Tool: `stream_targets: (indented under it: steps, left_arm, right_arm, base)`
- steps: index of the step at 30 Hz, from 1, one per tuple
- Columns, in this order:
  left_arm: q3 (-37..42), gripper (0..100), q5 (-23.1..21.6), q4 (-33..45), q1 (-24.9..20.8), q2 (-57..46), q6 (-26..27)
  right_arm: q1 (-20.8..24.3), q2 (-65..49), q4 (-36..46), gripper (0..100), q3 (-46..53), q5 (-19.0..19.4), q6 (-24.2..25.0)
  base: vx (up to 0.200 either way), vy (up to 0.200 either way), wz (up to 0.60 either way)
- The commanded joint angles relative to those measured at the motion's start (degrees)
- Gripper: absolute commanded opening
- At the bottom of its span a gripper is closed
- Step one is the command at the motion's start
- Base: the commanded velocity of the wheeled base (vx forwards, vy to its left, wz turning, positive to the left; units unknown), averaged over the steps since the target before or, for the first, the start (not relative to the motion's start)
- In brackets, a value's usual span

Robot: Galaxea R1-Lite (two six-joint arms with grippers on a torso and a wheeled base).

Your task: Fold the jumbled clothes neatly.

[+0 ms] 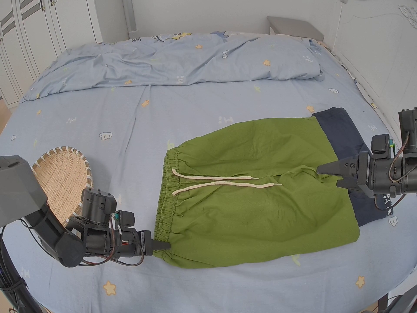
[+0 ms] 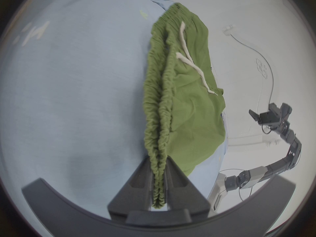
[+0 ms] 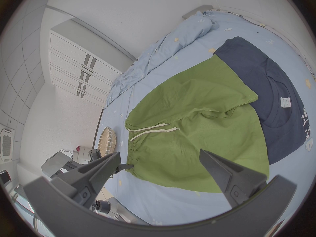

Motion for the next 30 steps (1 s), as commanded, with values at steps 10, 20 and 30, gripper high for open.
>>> stream_targets:
  steps: [10, 20, 30]
  left_arm:
    - [8.2, 0, -10.6, -0.4, 18.6, -17.1, -5.8]
    - [8.1, 0, -12.2, -0.5, 22.5, -17.5, -5.3]
    - [6.8, 0, -12.3, -0.5, 22.0, -17.6, -5.4]
  right_arm:
    - [1.5, 0.7, 0.5, 100, 1.3, 0.3, 0.0]
    - [-4.6, 4.6, 0.1, 100, 9.2, 0.5, -5.3]
    - [-9.7, 14.5, -3.2, 100, 12.1, 4.3, -10.6]
  base:
    - [0.000, 0.000, 0.00]
    - [0.000, 0.000, 0.00]
    - [0.000, 0.000, 0.00]
